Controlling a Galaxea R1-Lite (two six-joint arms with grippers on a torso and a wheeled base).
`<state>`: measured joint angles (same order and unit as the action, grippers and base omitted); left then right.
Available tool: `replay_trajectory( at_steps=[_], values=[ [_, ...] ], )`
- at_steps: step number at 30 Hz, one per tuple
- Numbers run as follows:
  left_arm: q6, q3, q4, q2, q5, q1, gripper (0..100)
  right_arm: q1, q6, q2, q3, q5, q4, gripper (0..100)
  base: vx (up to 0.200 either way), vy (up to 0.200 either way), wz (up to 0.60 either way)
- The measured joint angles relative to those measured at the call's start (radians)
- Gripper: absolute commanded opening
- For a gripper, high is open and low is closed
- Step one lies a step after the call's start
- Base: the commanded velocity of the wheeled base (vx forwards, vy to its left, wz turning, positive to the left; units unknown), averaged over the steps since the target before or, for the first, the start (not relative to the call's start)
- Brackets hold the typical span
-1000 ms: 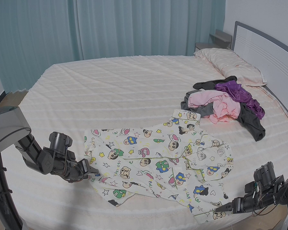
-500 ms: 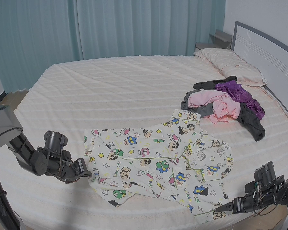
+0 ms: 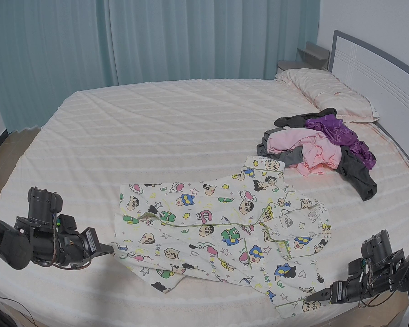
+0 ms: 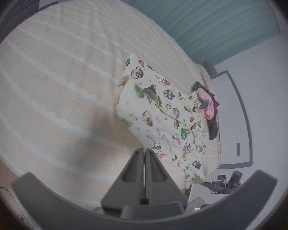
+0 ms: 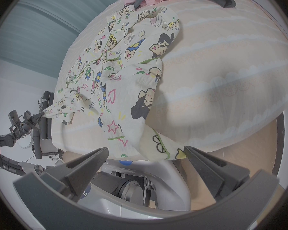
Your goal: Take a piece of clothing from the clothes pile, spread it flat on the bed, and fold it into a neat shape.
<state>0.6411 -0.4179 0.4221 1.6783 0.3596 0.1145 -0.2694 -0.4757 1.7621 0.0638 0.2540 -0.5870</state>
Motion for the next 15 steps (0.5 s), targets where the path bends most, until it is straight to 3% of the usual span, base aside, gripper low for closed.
replay_trajectory(
  at_steps=[15],
  values=[
    [0.038,0.161,-0.008,-0.276,0.058,-0.002,0,0.001,-0.001,-0.001,0.001,-0.006,-0.015,100,0.000,0.000,0.00]
  ],
)
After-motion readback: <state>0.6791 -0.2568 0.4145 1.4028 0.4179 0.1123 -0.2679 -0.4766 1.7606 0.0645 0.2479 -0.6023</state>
